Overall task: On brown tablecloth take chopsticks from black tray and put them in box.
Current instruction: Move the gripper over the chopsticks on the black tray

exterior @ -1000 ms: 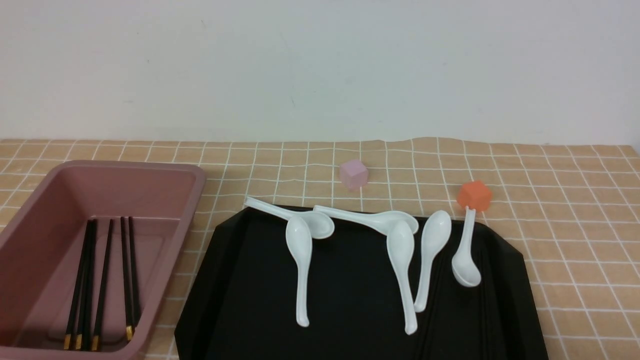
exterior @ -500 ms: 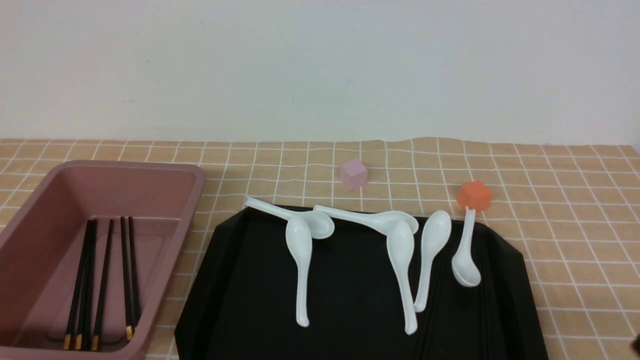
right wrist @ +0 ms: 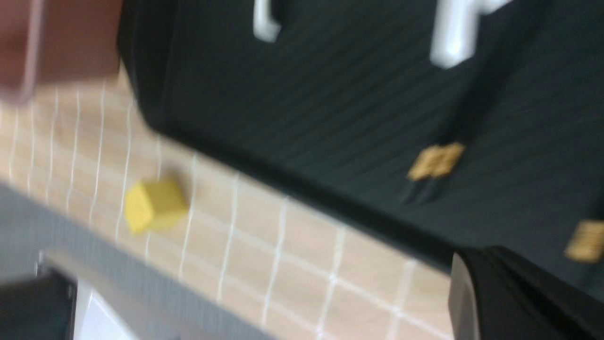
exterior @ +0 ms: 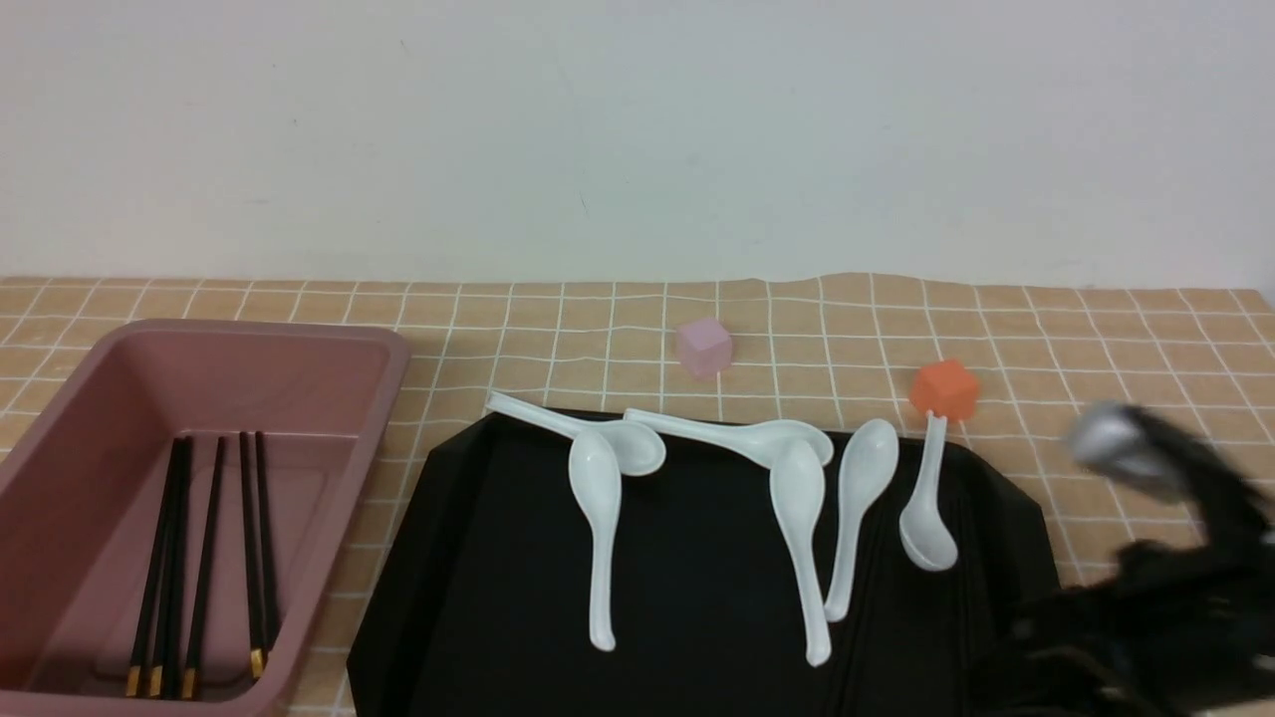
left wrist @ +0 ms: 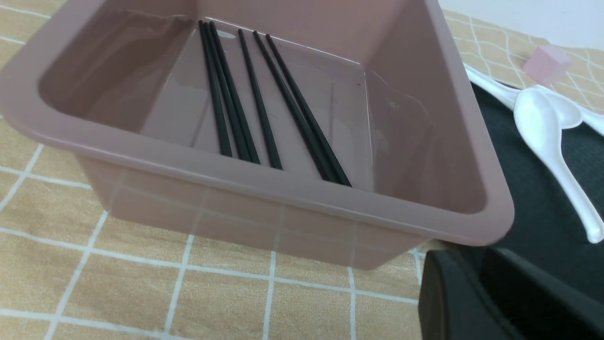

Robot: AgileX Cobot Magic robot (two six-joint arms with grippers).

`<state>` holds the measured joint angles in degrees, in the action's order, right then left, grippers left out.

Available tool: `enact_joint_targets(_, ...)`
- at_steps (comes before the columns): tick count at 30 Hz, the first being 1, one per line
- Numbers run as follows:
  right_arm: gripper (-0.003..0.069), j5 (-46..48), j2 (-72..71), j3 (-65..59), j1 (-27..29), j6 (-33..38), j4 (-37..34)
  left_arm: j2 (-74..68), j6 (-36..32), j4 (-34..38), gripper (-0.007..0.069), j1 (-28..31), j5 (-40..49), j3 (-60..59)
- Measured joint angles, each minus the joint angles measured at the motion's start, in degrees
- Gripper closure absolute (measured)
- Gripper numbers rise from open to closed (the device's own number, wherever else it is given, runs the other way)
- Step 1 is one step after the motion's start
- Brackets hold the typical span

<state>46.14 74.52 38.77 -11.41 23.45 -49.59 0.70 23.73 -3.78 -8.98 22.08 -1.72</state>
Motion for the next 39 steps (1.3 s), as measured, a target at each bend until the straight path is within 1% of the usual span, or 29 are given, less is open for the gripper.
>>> enact_joint_targets(1, 0.0634, -0.7, 2.9, 2.2, -4.1, -3.4, 1.9, 0.0, 0.0, 0.0, 0.0511, 0.0, 0.0, 0.0)
enact_joint_targets(2, 0.0633, -1.2, 4.2, 3.1, -6.3, -5.6, 3.3, 0.0, 0.0, 0.0, 0.0511, 0.0, 0.0, 0.0)
enact_joint_targets(4, 0.0624, -3.5, 8.9, 6.5, -14.4, -16.6, 10.3, 0.0, 0.0, 0.0, 0.0511, 0.0, 0.0, 0.0)
enact_joint_targets(6, 0.0615, -5.1, 11.1, 8.6, -18.5, -26.1, 16.1, 0.0, 0.0, 0.0, 0.0511, 0.0, 0.0, 0.0)
enact_joint_targets(7, 0.0602, -5.9, 12.3, 10.2, -20.5, -32.3, 21.5, 0.0, 0.0, 0.0, 0.0511, 0.0, 0.0, 0.0)
enact_joint_targets(9, 0.0576, -6.9, 14.4, 12.2, -23.1, -44.8, 29.5, 0.0, 0.0, 0.0, 0.0508, 0.0, 0.0, 0.0)
enact_joint_targets(10, 0.0549, -7.3, 15.3, 13.4, -24.2, -52.1, 35.3, 0.0, 0.0, 0.0, 0.0506, 0.0, 0.0, 0.0)
enact_joint_targets(11, 0.0535, -7.4, 15.9, 13.7, -24.7, -55.5, 37.6, 0.0, 0.0, 0.0, 0.0504, 0.0, 0.0, 0.0)
enact_joint_targets(13, 0.0476, -8.0, 17.2, 14.5, -25.6, -66.4, 44.4, 0.0, 0.0, 0.0, 0.0500, 0.0, 0.0, 0.0)
enact_joint_targets(15, 0.0423, -8.0, 18.6, 14.6, -25.8, -72.4, 47.9, 0.0, 0.0, 0.0, 0.0498, 0.0, 0.0, 0.0)
enact_joint_targets(17, 0.0372, -7.9, 20.3, 14.6, -25.9, -75.7, 49.6, 0.0, 0.0, 0.0, 0.0496, 0.0, 0.0, 0.0)
enact_joint_targets(19, 0.0321, -8.5, 22.4, 14.6, -25.9, -77.3, 50.3, 0.0, 0.0, 0.0, 0.0494, 0.0, 0.0, 0.0)
enact_joint_targets(22, 0.0282, -9.7, 24.9, 14.7, -25.9, -77.9, 50.1, 0.0, 0.0, 0.0, 0.0491, 0.0, 0.0, 0.0)
enact_joint_targets(26, 0.0272, -10.6, 26.8, 14.9, -25.9, -78.1, 49.6, 0.0, 0.0, 0.0, 0.0491, 0.0, 0.0, 0.0)
enact_joint_targets(34, 0.0277, -12.4, 28.5, 16.0, -25.9, -79.0, 47.8, 0.0, 0.0, 0.0, 0.0491, 0.0, 0.0, 0.0)
enact_joint_targets(39, 0.0279, -11.0, 28.4, 16.7, -25.9, -77.7, 46.6, 0.0, 0.0, 0.0, 0.0488, 0.0, 0.0, 0.0)
